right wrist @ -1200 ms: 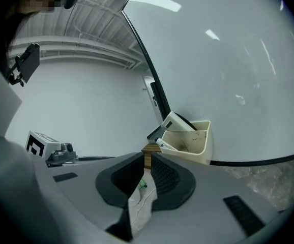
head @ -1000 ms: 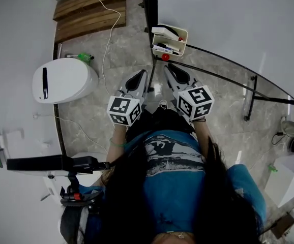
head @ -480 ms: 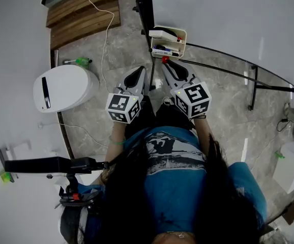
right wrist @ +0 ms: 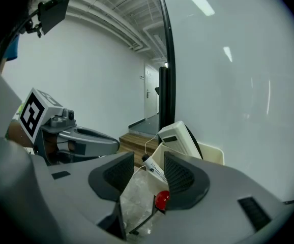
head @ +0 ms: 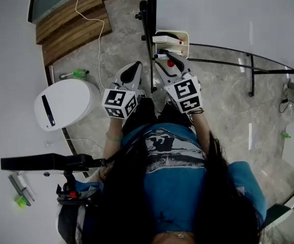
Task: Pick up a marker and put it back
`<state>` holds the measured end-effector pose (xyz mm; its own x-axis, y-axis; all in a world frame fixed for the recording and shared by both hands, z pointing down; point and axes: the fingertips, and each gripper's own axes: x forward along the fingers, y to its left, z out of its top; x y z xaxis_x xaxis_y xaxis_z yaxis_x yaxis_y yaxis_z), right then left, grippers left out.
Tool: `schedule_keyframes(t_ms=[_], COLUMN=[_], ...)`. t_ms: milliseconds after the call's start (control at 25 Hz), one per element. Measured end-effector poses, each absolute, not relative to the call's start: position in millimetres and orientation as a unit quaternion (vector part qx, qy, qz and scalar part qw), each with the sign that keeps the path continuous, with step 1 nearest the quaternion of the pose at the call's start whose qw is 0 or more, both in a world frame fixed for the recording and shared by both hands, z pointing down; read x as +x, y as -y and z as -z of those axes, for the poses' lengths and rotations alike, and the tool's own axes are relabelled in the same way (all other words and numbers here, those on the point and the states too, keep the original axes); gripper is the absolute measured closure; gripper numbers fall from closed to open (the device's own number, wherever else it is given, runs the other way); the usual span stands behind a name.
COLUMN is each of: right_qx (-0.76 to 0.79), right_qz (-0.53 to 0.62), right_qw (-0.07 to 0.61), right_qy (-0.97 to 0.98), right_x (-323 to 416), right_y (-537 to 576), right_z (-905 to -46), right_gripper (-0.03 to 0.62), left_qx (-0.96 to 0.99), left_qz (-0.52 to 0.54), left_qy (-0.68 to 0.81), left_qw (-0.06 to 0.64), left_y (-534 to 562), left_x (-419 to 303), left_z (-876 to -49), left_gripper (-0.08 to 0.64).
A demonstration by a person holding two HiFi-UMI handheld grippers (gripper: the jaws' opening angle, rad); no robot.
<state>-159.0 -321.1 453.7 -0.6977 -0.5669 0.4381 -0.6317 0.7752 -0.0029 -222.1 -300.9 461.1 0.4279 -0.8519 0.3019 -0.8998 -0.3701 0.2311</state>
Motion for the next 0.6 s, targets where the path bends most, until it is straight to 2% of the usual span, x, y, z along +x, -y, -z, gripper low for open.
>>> schedule_keyframes(t_ms=[360, 600], right_qx=[0.376, 0.401], right_qz=[-0.04, -0.055], right_qw=[0.297, 0.308], right_qy=[0.877, 0.861], right_x=[-174.2, -171.7], right_y=[339.3, 348.4], right_z=[-482.1, -488.7], right_gripper=[0.428, 0.43], left_qx=[0.855, 0.862], left_qz=[-0.066, -0.071], left_qy=[0.481, 0.468], left_qw=[0.179, 0.179], left_y=[320.1, 324.1], left_x=[-225.7, -232.3], left_z=[-462.1, -466.2], left_gripper=[0.558, 0.558])
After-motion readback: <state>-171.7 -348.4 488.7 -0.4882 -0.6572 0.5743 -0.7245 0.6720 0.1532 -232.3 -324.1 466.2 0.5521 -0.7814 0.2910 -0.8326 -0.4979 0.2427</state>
